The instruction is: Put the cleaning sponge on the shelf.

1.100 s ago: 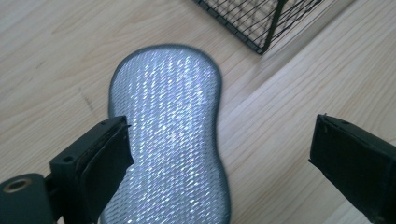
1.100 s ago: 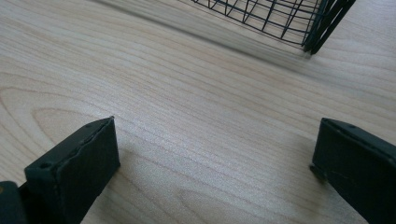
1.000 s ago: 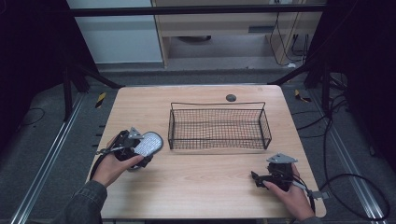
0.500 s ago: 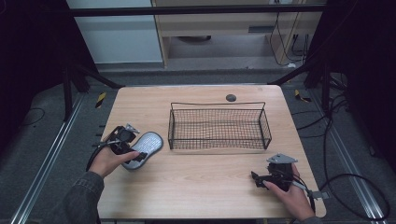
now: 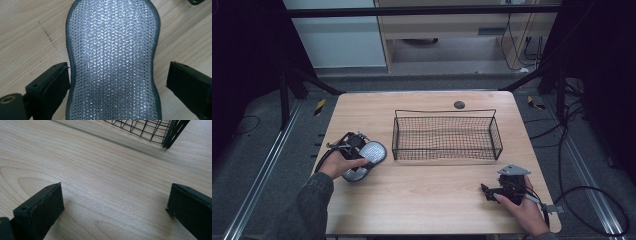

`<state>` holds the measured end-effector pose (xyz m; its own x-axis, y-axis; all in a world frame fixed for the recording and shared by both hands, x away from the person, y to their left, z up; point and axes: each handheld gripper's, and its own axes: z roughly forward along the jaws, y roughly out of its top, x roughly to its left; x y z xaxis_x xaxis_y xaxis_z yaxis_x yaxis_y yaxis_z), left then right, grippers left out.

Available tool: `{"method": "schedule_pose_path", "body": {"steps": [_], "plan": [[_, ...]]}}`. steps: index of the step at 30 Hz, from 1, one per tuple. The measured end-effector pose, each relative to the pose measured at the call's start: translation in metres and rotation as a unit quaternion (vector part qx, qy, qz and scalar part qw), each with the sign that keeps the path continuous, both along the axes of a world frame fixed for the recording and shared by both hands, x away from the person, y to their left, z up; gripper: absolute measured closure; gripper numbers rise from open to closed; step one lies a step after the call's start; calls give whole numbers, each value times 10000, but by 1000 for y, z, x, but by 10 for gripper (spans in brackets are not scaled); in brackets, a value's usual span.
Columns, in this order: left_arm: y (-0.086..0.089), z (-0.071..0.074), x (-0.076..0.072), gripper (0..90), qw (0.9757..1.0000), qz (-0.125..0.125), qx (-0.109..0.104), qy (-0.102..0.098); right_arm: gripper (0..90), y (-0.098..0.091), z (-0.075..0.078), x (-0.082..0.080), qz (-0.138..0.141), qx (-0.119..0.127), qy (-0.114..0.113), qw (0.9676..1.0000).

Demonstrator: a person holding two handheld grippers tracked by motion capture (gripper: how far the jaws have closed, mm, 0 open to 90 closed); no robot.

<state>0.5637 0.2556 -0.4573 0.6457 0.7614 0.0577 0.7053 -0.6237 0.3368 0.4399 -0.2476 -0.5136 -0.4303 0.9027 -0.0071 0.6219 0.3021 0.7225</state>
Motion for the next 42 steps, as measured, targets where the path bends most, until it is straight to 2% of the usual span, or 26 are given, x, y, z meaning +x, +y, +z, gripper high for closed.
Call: {"method": "schedule_pose_path", "body": {"steps": [6, 8, 26, 31, 34, 39, 42], "plan": [[3, -5, 4, 37, 9999, 109, -15, 33, 6, 0, 0, 0, -4, -5, -1, 10000], [5, -7, 6, 39, 9999, 84, -28, 98, 6, 0, 0, 0, -4, -6, -1, 10000], [5, -22, 11, 16, 9995, 72, -106, 272, 6, 0, 0, -1, 21, 6, -2, 10000], [6, -20, 9, 80, 9998, -17, -83, 167, 6, 0, 0, -1, 18, 2, 3, 10000], [5, -16, 5, 97, 10000, -64, -36, -28, 6, 0, 0, -1, 18, 2, 3, 10000], [9, 3, -5, 114, 9990, -231, -83, -379, 6, 0, 0, -1, 17, 1, 7, 10000], [9, 10, -8, 121, 9983, -318, -67, -478, 6, 0, 0, -1, 16, -1, 7, 10000]]}}
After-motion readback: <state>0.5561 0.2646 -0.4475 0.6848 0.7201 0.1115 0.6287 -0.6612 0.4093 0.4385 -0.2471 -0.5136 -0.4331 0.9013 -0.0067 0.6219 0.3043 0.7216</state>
